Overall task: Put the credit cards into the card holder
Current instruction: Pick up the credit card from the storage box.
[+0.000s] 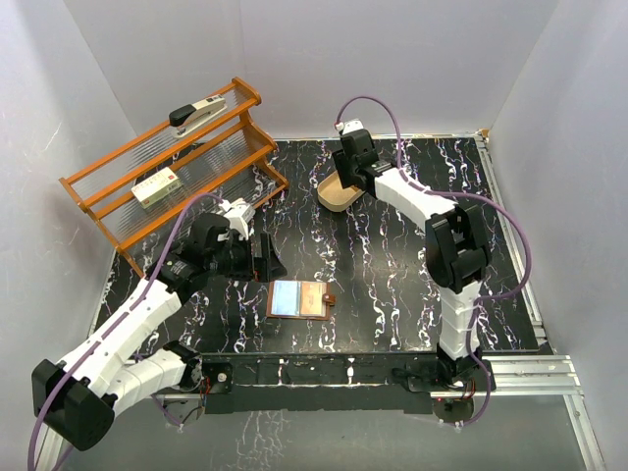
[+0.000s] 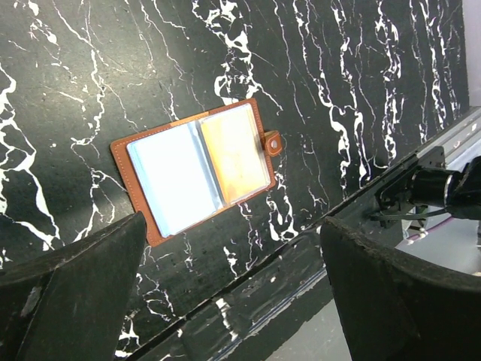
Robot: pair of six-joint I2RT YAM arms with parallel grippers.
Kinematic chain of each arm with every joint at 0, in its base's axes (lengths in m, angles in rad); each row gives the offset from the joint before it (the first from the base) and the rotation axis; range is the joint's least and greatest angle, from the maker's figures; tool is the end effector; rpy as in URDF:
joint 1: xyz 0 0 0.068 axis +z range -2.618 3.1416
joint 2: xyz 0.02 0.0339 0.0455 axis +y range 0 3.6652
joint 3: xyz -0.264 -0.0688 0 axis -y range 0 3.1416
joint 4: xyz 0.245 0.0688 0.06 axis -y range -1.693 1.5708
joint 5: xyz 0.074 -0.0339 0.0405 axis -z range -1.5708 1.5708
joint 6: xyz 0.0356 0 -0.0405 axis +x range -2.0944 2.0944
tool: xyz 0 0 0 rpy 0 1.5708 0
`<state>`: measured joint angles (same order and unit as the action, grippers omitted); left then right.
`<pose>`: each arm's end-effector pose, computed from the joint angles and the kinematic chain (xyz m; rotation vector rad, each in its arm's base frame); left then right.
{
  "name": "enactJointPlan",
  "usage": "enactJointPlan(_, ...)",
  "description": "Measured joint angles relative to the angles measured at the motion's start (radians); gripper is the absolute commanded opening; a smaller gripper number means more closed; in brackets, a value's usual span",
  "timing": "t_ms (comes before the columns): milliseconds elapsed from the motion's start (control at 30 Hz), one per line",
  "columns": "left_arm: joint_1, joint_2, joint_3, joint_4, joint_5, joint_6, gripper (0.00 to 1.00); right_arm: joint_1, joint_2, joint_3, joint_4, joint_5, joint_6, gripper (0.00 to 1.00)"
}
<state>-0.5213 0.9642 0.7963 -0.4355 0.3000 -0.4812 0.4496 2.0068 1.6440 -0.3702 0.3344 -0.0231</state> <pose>0.1769 -0.1137 0.2873 0.2266 2.2746 -0.8772 0.4210 0.1902 0.2499 -0.3630 2.2305 -0.1594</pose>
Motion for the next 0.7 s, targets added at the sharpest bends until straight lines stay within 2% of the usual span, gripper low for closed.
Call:
enactJointPlan(267, 0.0, 0.008, -0.001, -0.019, -0.006, 0.052, 0.99, -0.024, 0.113, 0.118, -0.018, -0.019, -0.076, 0.57)
enactJointPlan(500, 0.0, -0.005, -0.007, -0.019, -0.005, 0.066, 0.99, -0.022, 0.242, 0.262, -0.051, 0.009, -0.157, 0.59)
enactJointPlan(700, 0.0, -0.011, -0.008, -0.019, -0.005, 0.07, 0.99, -0.022, 0.293, 0.318, -0.075, 0.041, -0.196, 0.58)
